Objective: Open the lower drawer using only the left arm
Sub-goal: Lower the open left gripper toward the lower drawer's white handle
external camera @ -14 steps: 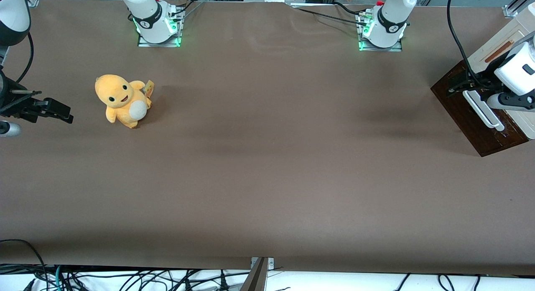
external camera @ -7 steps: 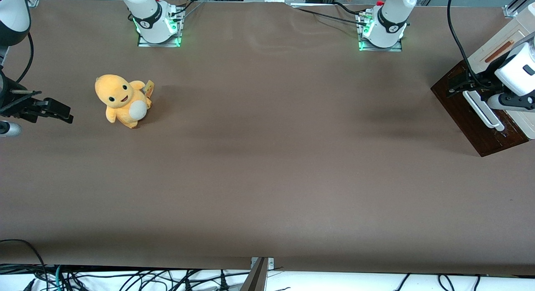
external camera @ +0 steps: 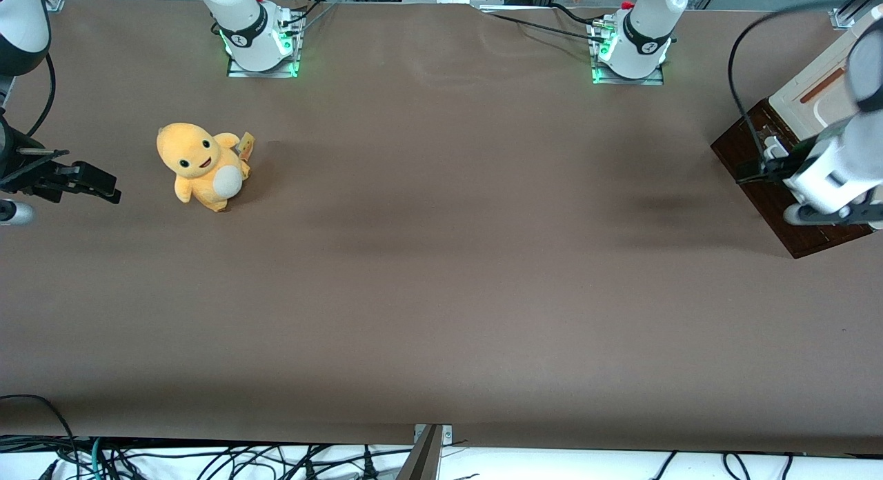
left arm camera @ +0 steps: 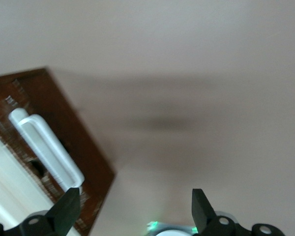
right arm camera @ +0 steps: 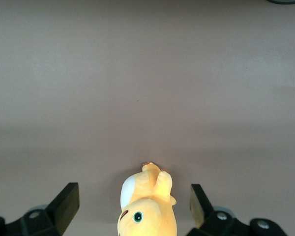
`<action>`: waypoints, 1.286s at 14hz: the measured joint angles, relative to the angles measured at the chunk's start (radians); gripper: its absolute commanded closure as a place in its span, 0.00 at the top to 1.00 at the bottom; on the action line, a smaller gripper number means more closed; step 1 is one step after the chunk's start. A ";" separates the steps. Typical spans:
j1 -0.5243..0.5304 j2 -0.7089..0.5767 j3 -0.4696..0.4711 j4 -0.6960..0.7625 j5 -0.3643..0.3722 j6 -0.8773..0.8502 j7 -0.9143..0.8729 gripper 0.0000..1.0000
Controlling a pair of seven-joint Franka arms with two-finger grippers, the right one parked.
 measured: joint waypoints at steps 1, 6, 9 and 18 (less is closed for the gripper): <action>-0.003 0.047 -0.002 -0.001 0.078 -0.010 -0.028 1.00; -0.004 0.277 -0.001 -0.003 0.346 -0.101 -0.210 1.00; -0.005 0.370 -0.002 -0.003 0.440 -0.155 -0.291 1.00; -0.001 0.534 0.002 -0.001 0.676 -0.252 -0.387 0.41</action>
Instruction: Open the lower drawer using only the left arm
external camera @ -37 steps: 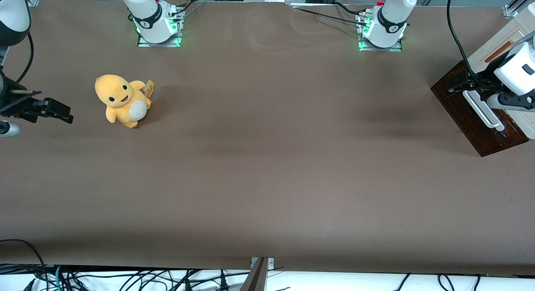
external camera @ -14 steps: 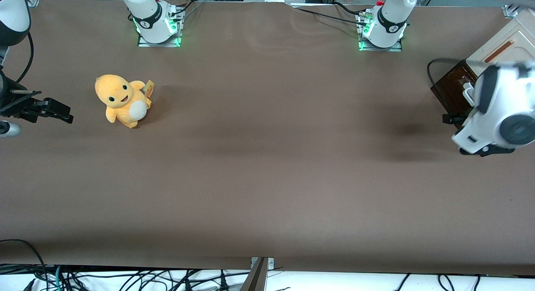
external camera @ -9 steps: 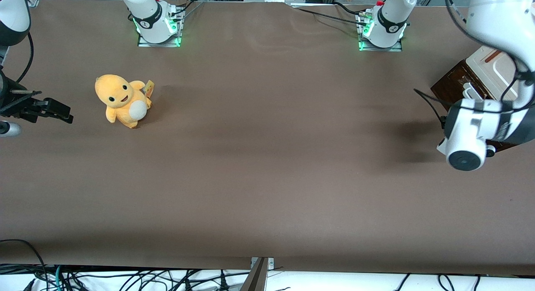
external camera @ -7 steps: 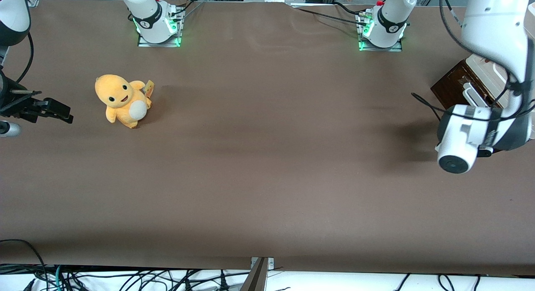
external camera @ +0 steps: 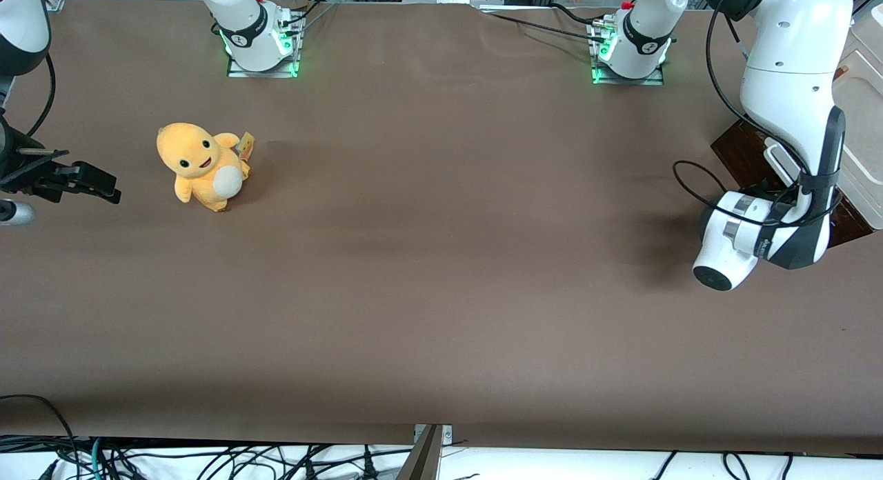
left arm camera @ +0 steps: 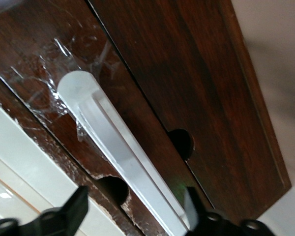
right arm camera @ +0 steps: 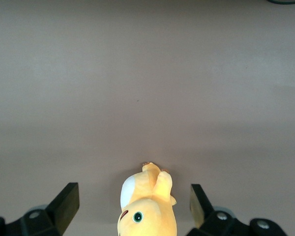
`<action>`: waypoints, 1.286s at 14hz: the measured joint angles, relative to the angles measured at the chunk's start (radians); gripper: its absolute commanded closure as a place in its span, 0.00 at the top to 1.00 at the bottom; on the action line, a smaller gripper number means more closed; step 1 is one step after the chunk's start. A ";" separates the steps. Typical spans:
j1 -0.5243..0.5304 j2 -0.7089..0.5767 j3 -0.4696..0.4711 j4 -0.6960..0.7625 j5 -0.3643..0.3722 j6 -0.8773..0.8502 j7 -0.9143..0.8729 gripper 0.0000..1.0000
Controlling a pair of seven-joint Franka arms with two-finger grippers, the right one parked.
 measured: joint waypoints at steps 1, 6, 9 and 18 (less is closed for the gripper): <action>0.000 0.005 0.000 0.000 0.005 0.000 0.000 0.38; 0.009 0.040 0.001 0.004 0.037 0.000 -0.013 0.08; 0.009 0.042 0.000 0.009 0.037 -0.005 -0.044 0.05; -0.107 0.078 -0.002 0.063 0.023 -0.023 -0.052 0.07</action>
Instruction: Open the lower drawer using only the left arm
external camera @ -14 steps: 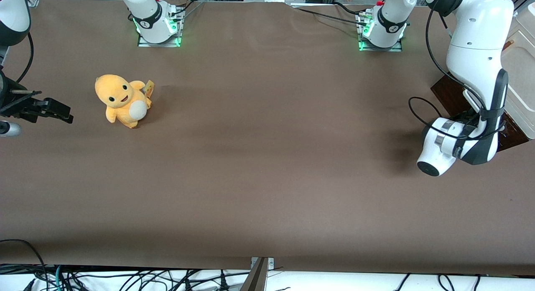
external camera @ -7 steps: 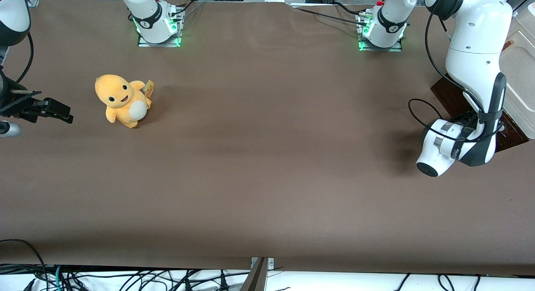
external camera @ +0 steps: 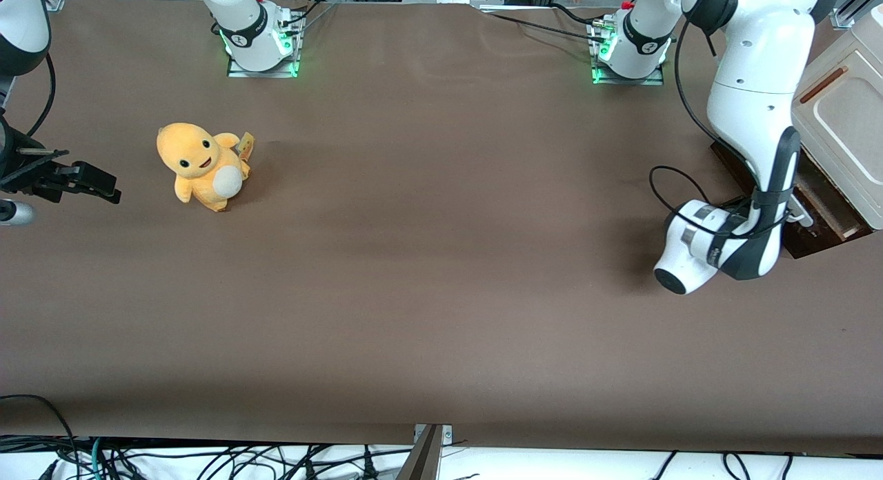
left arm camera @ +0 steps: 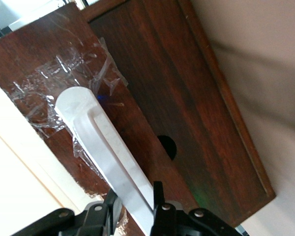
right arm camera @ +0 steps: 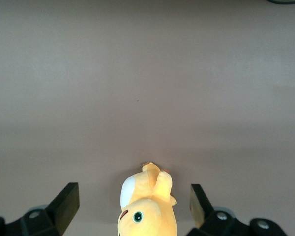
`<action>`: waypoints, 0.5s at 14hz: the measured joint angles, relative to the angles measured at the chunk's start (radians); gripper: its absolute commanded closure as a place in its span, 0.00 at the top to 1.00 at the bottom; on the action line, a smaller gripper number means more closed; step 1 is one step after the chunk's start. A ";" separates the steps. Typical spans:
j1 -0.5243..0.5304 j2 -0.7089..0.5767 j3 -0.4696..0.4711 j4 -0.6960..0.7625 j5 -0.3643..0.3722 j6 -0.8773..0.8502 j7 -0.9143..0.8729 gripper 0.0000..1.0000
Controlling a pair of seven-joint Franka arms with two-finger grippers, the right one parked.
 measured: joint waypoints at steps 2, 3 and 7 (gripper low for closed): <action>-0.025 0.005 -0.001 0.023 -0.016 0.000 0.001 0.08; -0.035 0.007 -0.001 0.031 -0.023 -0.001 0.001 0.10; -0.044 0.015 -0.002 0.044 -0.027 -0.007 0.016 1.00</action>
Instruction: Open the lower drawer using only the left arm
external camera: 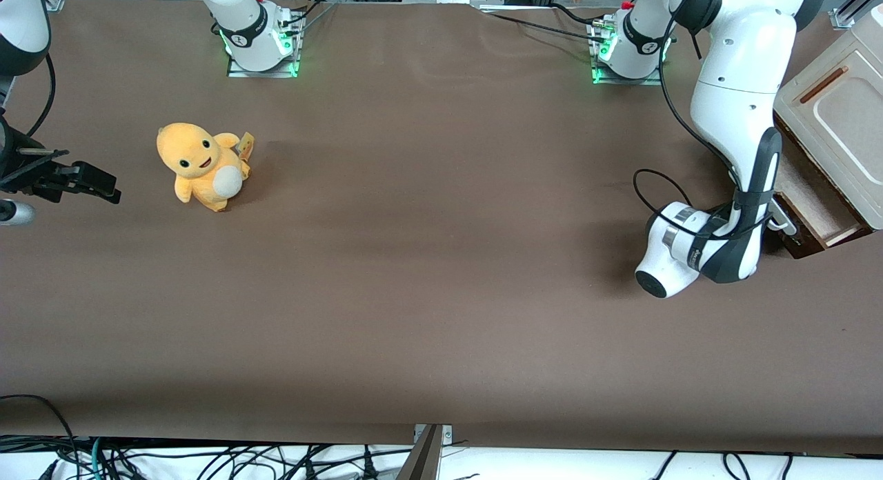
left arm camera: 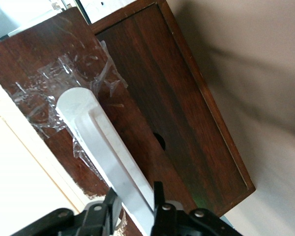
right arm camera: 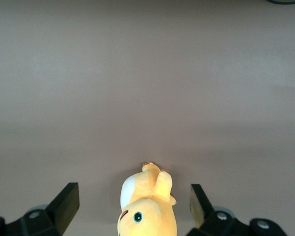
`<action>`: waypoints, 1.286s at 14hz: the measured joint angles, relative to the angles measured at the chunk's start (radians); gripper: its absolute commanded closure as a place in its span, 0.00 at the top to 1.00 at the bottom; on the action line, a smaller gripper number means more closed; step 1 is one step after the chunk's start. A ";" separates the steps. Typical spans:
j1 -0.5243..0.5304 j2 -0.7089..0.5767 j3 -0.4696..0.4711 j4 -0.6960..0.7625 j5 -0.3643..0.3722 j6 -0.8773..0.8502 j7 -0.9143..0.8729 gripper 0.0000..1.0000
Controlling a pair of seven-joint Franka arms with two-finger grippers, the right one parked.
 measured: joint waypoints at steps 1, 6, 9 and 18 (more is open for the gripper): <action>-0.003 0.001 -0.003 0.006 0.000 0.000 0.005 1.00; -0.013 -0.004 -0.008 0.167 -0.154 -0.018 0.008 1.00; 0.001 -0.029 0.003 0.313 -0.385 -0.026 0.008 1.00; 0.183 -0.271 0.000 0.411 -0.900 0.079 0.039 1.00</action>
